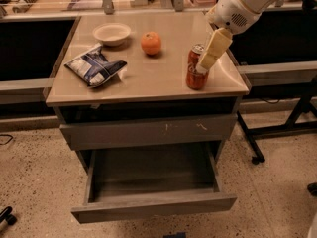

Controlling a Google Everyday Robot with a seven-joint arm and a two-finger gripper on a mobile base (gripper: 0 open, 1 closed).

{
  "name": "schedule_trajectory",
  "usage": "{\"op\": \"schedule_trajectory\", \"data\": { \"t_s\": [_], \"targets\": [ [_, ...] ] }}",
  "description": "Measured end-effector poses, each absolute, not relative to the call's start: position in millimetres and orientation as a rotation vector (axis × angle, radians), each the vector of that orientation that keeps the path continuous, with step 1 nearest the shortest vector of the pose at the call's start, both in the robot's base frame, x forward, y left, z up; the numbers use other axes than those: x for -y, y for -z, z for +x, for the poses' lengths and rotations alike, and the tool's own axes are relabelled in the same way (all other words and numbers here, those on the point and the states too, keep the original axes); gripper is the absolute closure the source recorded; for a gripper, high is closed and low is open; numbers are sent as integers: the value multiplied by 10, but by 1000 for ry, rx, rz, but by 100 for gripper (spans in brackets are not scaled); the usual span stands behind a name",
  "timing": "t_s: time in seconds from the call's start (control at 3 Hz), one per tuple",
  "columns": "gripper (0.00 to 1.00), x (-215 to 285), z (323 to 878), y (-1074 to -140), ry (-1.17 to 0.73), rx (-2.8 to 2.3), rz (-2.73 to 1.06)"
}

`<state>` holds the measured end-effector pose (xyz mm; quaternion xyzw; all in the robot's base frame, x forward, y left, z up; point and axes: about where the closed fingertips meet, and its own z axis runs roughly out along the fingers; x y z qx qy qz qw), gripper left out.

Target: Place coke can into middle drawer

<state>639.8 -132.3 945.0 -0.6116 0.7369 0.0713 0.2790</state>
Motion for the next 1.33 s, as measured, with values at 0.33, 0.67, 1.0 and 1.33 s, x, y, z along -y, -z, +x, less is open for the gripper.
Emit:
{"op": "schedule_trajectory", "data": {
  "t_s": [0.33,0.67,1.0,1.33],
  "targets": [
    [0,1309,6611,-9270,-208,-1991,-1621],
    [0,1310,6773,-9104,-222,-2006,-1606],
    [0,1296,6890,-8964,-237,-2019,-1600],
    [0,1287,6951,-8841,-250,-2034,-1602]
  ]
}}
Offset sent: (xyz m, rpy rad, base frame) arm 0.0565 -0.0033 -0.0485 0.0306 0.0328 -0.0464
